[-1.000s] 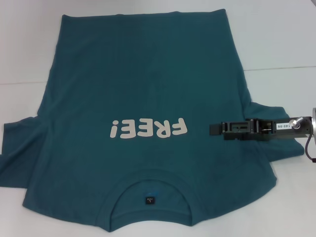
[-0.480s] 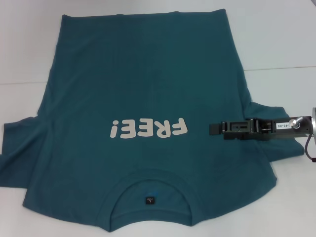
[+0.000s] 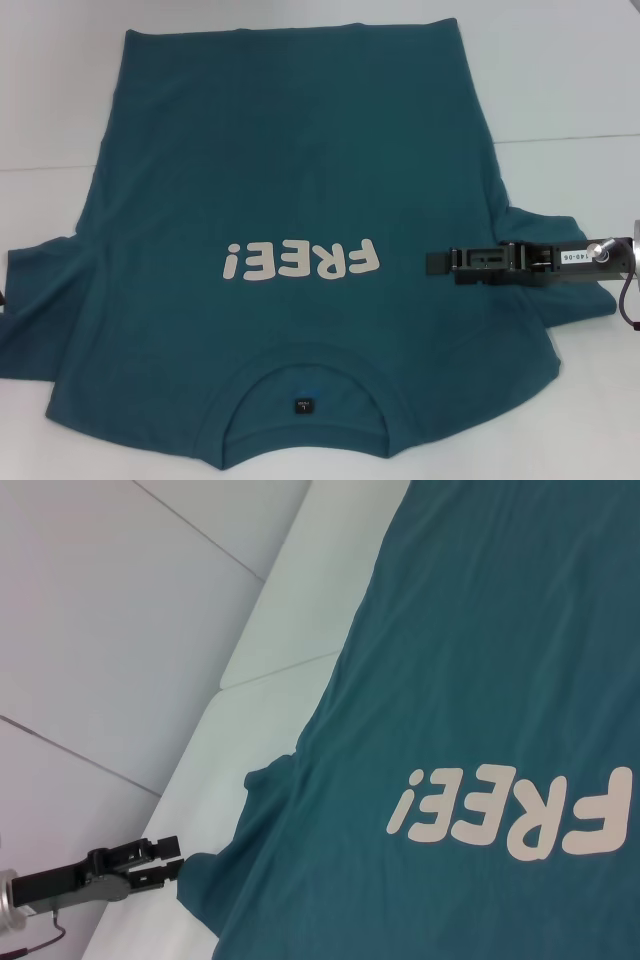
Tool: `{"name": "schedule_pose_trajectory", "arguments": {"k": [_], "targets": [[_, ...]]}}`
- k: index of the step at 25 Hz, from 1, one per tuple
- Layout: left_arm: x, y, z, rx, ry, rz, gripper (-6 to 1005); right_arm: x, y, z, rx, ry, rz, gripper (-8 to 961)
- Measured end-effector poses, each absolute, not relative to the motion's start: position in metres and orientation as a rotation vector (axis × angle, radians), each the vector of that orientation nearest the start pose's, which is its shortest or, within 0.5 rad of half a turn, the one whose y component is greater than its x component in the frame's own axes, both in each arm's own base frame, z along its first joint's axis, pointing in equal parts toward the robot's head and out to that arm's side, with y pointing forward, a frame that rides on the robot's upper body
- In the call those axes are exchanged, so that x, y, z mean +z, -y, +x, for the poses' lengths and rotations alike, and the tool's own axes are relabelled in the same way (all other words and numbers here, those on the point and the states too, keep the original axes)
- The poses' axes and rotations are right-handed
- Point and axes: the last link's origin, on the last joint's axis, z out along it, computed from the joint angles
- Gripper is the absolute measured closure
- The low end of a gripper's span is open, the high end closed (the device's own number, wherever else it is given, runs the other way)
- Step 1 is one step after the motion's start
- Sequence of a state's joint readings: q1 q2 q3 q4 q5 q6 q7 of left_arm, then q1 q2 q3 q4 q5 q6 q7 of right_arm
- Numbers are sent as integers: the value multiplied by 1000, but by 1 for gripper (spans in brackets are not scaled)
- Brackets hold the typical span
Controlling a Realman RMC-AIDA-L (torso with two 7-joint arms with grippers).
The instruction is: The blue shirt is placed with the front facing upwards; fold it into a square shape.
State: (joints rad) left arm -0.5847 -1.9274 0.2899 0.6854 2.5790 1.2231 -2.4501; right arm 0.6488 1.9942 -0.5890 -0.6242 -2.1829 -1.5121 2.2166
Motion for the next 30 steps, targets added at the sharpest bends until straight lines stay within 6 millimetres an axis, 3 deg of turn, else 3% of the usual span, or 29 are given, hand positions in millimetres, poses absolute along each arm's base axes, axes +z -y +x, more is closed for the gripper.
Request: {"name": "schedule_pose_trajectory", "arguments": {"k": [2, 7, 21, 30], "targets": [[101, -359, -378, -400, 1854, -1661, 208, 29, -366, 266, 637, -1679, -2389, 41], [97, -356, -374, -400, 1872, -1703, 131, 29, -366, 267, 637, -1681, -2386, 41], [92, -359, -365, -360, 1886, -1748, 193, 29, -366, 268, 636, -1682, -2378, 41], [95, -361, -367, -327, 1882, -1734, 328, 30, -367, 267, 641, -1681, -2375, 41]]}}
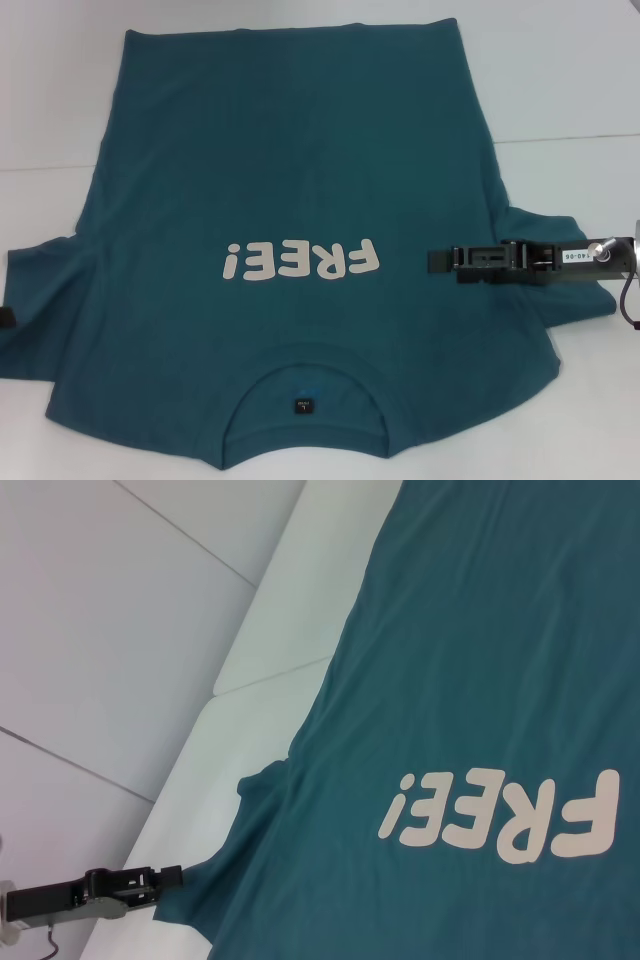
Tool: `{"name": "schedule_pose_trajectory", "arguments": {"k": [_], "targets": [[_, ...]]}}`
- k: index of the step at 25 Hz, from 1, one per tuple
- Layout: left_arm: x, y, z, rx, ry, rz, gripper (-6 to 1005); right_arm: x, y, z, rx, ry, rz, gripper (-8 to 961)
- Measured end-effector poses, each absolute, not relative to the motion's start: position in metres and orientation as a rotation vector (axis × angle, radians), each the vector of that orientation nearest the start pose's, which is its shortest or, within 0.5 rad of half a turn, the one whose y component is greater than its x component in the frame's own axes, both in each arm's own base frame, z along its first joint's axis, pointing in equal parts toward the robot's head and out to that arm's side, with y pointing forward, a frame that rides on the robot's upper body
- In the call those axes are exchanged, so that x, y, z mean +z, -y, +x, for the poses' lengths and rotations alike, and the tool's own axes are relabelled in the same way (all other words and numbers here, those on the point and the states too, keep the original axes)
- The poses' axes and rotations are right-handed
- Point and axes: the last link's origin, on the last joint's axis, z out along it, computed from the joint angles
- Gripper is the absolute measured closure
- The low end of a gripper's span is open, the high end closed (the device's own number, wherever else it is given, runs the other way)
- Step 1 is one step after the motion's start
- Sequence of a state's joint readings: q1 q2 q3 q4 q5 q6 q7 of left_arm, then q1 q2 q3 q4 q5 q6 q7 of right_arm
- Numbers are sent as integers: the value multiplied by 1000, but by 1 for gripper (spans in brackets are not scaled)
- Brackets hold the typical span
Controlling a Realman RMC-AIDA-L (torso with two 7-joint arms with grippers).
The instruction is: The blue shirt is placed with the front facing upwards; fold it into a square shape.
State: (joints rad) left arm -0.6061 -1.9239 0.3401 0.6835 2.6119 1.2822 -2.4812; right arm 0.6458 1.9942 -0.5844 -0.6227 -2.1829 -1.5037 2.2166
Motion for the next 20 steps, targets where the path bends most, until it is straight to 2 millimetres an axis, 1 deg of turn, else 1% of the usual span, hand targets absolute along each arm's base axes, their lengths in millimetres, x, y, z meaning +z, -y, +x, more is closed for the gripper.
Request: {"name": "schedule_pose_trajectory", "arguments": {"k": [2, 7, 13, 15, 20], "targets": [[95, -361, -366, -327, 1882, -1736, 358, 30, -367, 267, 642, -1678, -2377, 41], [94, -360, -365, -325, 1885, -1744, 604, 29, -367, 267, 642, -1679, -2379, 41], [93, -361, -361, -326, 1890, -1777, 807, 30, -366, 268, 643, -1685, -2373, 41], [92, -361, -358, -330, 1888, -1802, 954, 30, -365, 268, 643, -1685, -2374, 41], [92, -363, -353, -354, 1882, -1826, 950, 30, -365, 268, 643, -1686, -2377, 41]]}}
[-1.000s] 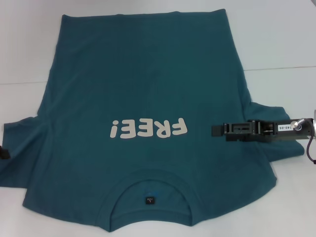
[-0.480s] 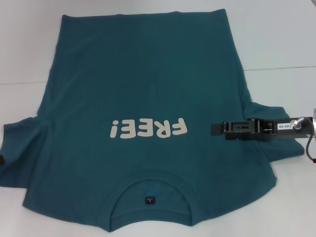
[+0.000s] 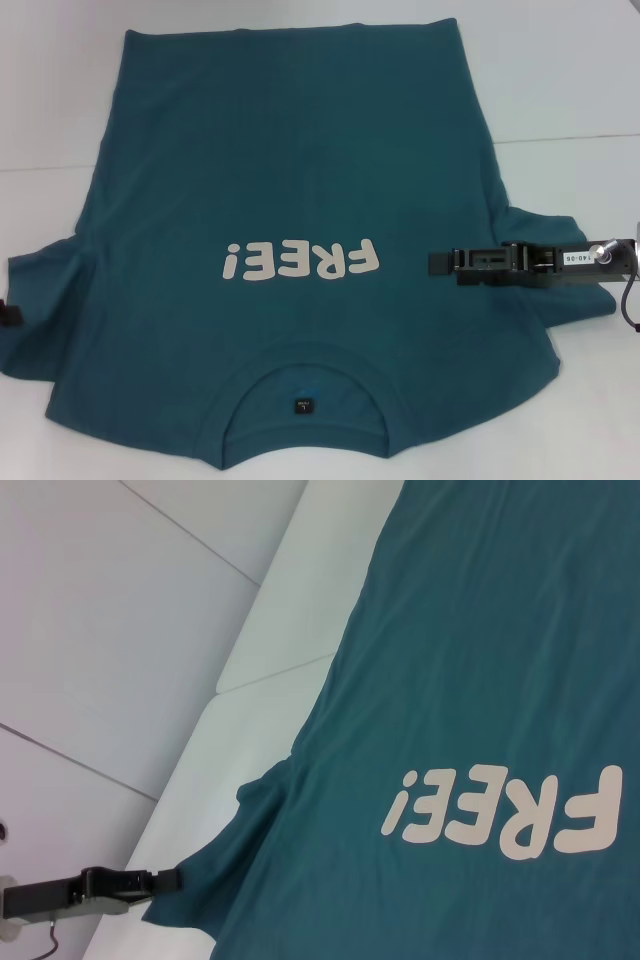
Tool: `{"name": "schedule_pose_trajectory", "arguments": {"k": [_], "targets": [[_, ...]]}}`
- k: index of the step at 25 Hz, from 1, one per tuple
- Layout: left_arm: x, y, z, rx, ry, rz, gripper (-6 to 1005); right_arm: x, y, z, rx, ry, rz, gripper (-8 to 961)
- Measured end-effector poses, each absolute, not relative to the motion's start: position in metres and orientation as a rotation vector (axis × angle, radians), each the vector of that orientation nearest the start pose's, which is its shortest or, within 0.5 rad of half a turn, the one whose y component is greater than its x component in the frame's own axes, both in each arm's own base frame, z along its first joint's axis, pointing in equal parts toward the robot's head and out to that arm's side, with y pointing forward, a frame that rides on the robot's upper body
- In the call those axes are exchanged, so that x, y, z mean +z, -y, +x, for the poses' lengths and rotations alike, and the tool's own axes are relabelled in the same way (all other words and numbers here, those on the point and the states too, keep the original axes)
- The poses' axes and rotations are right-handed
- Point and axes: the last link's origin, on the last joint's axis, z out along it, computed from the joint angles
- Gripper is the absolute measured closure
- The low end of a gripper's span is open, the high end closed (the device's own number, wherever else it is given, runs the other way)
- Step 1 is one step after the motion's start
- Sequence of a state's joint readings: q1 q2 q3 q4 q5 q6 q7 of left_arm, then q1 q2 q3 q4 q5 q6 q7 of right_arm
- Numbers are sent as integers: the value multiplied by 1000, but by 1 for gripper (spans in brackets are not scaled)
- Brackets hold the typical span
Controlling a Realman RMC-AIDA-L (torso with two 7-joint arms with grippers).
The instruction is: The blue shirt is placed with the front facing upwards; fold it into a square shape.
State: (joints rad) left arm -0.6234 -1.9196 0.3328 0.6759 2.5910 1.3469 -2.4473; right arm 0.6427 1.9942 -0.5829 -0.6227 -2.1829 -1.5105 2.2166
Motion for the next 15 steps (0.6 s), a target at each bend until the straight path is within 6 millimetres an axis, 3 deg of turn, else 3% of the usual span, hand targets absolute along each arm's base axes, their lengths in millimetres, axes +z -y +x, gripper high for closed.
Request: {"name": "schedule_pose_trajectory", "arguments": {"k": [10, 15], "targets": [[107, -368, -358, 569, -2660, 2508, 913, 30, -365, 269, 643, -1687, -2376, 41], [117, -368, -352, 651, -2595, 2507, 894, 30, -365, 269, 642, -1687, -2375, 41]]}}
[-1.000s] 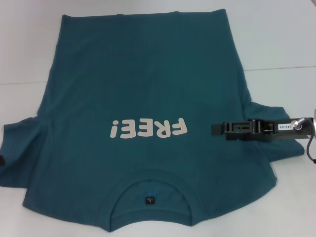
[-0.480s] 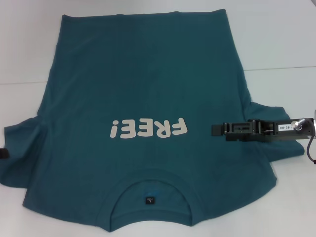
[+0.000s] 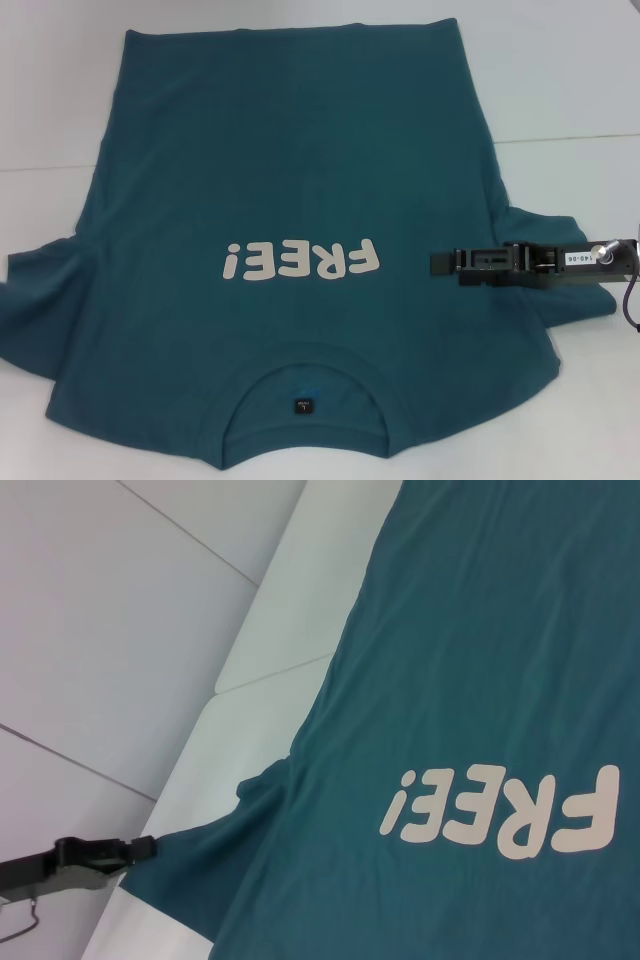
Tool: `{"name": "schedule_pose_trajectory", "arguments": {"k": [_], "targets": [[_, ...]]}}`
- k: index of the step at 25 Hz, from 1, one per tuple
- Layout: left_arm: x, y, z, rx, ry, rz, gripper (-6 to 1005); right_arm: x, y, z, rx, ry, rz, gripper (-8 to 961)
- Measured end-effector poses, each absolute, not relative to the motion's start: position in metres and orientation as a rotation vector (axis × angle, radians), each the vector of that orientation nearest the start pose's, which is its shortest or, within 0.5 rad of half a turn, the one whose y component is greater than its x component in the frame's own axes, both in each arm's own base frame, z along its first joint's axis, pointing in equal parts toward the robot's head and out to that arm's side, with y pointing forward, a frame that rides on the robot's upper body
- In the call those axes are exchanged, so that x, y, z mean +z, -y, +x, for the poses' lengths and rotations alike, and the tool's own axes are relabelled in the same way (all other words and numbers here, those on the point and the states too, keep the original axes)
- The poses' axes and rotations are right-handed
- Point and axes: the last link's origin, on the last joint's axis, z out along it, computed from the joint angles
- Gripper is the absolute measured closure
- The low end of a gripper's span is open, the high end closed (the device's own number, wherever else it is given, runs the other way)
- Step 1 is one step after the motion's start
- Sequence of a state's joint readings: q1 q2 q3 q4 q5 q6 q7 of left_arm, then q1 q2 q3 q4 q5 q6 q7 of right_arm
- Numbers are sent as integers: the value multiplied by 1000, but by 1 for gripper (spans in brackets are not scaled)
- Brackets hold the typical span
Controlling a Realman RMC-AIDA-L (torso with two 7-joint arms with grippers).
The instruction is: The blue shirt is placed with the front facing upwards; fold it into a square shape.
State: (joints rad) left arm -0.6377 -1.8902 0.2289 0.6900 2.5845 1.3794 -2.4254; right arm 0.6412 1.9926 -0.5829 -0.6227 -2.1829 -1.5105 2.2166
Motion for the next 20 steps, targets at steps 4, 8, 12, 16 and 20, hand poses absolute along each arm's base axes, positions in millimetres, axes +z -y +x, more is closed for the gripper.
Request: {"name": "schedule_pose_trajectory", "arguments": {"k": [4, 8, 12, 16, 20], "targets": [[123, -369, -351, -494, 1850, -1787, 878, 30, -365, 269, 642, -1686, -2374, 41], [125, -369, -351, -510, 1850, -1776, 862, 30, -364, 269, 642, -1689, -2374, 41], [125, -369, -354, -496, 1844, -1767, 846, 30, -364, 270, 642, -1690, -2372, 41], [124, -366, -367, -423, 1814, -1709, 831, 30, -364, 270, 642, -1689, -2372, 41], [122, -360, -375, -406, 1819, -1674, 815, 30, -364, 270, 643, -1698, -2368, 42]]}}
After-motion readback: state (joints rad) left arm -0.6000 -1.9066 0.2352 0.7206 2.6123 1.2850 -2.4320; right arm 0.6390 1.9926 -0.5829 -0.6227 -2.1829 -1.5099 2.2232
